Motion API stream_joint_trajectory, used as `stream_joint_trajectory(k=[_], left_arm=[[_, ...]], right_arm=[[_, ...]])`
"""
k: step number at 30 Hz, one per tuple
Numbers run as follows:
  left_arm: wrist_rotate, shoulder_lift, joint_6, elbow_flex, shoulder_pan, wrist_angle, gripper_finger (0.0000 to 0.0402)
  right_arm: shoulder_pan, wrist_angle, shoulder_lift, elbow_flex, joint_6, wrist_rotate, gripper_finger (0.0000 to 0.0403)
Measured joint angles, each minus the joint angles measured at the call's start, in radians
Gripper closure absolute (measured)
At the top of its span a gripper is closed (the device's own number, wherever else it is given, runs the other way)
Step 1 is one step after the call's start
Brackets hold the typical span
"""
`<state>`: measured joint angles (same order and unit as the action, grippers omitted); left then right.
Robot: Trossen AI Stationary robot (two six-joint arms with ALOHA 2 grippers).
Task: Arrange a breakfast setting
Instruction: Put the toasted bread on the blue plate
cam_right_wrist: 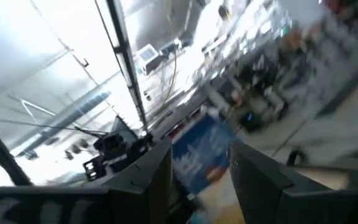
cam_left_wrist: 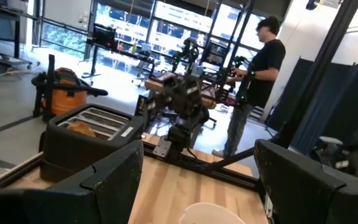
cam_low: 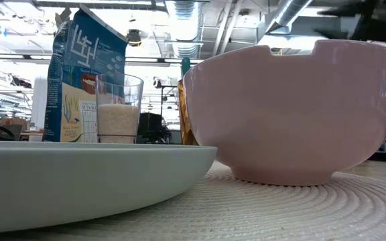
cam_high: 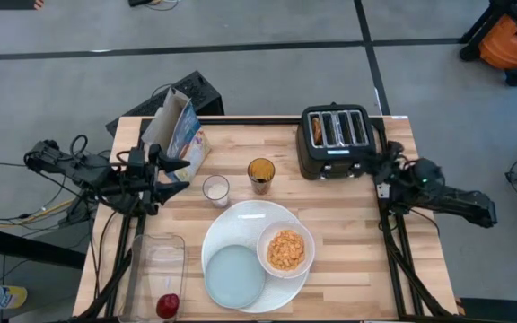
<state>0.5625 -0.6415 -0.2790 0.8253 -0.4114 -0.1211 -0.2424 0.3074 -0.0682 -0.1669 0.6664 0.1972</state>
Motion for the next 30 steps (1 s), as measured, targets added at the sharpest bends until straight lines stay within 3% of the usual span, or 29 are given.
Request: stream_joint_trajectory(k=[12,15,19,30], left_arm=[[-0.002,0.0,0.006,0.0,0.0,0.0,0.0109],[-0.002,0.0,0.006,0.0,0.0,0.0,0.0109],[-0.002,0.0,0.006,0.0,0.0,0.0,0.0109],[-0.004,0.0,-0.002,0.0,0.0,-0.001,0.0109]], right_arm=[[-0.075,-0.059,-0.375,-0.415,-0.359,-0.008,0.0225],[-0.114,-0.113,-0.491,-0.518,-0.425,0.043,0.0225],[-0.193,-0.202,-0.637,-0.644,-0.427,0.077,0.0225],[-0.376,-0.587,-1.013,-0.966,-0.19,0.068,0.0225]])
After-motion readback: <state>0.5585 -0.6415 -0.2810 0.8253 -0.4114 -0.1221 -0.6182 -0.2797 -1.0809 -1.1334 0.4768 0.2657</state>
